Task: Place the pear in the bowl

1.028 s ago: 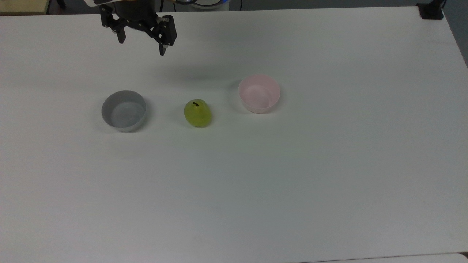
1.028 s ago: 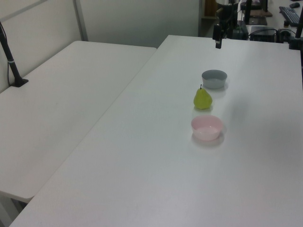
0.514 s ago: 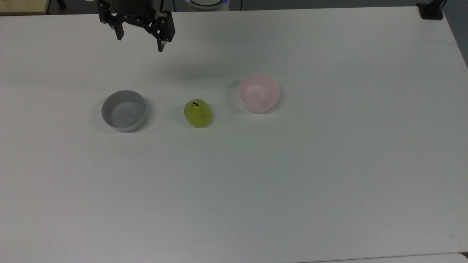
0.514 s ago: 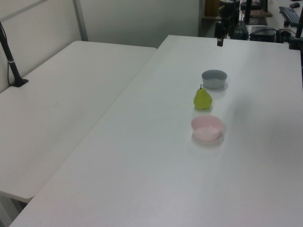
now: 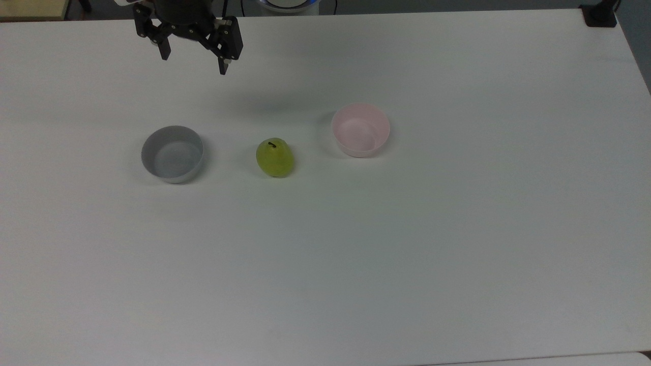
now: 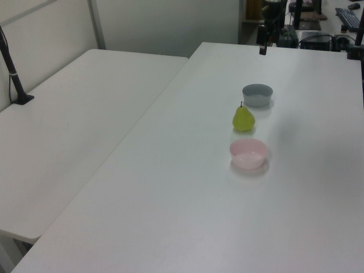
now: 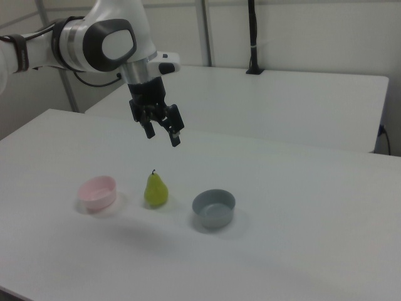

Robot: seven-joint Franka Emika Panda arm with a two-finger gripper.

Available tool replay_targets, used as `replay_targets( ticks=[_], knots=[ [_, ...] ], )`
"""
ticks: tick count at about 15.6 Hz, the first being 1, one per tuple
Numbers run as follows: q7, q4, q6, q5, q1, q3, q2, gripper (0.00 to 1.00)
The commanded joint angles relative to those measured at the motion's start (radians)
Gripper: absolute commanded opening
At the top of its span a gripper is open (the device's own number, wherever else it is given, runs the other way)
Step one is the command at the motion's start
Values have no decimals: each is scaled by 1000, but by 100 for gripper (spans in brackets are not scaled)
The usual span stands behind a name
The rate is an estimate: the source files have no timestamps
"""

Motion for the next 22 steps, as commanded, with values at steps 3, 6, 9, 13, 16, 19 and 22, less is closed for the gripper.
replay_targets(
  ticks=[3,6,9,13,16,19,22],
  knots=[
    [-29,29,20,53,58,-18,58,100],
    [-30,36,53,47,131,-18,122,100],
    [-32,32,93,36,173,-18,188,100],
    [-49,-7,161,-14,221,-18,279,100],
    [-125,-42,199,-25,221,-18,309,100],
    [-187,-65,225,-26,216,-20,311,100],
    [-198,-94,260,-31,215,-20,320,100]
  ],
)
